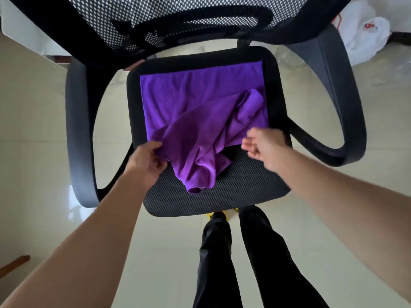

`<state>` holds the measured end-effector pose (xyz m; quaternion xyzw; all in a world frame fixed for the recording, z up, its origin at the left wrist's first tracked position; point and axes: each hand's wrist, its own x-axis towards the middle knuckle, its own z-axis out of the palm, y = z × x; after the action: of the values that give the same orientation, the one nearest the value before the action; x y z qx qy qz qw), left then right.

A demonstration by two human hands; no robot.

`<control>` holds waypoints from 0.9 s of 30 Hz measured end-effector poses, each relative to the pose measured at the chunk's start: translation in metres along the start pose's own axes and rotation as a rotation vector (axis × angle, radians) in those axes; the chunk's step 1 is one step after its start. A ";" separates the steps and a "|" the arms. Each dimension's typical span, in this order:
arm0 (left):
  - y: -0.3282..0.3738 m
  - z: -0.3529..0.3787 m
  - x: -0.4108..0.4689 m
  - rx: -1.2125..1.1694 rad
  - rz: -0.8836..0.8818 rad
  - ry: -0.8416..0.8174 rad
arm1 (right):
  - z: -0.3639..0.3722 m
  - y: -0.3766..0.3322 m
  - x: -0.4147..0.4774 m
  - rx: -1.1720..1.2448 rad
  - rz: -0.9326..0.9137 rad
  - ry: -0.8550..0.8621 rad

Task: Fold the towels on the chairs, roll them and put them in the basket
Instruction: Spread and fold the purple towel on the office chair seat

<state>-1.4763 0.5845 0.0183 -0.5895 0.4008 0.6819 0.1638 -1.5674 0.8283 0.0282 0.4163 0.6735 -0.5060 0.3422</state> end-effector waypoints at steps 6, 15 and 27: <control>-0.038 -0.009 -0.004 0.145 0.006 -0.110 | 0.041 0.038 -0.008 -0.068 0.014 -0.234; -0.008 -0.017 -0.019 -0.128 0.197 0.097 | -0.019 0.013 0.002 0.113 -0.270 0.235; 0.071 0.009 -0.016 -0.021 0.235 0.080 | -0.044 -0.043 0.025 -0.037 -0.445 0.317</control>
<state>-1.5282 0.5506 0.0584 -0.5669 0.4663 0.6765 0.0603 -1.6187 0.8701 0.0341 0.3256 0.8029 -0.4847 0.1204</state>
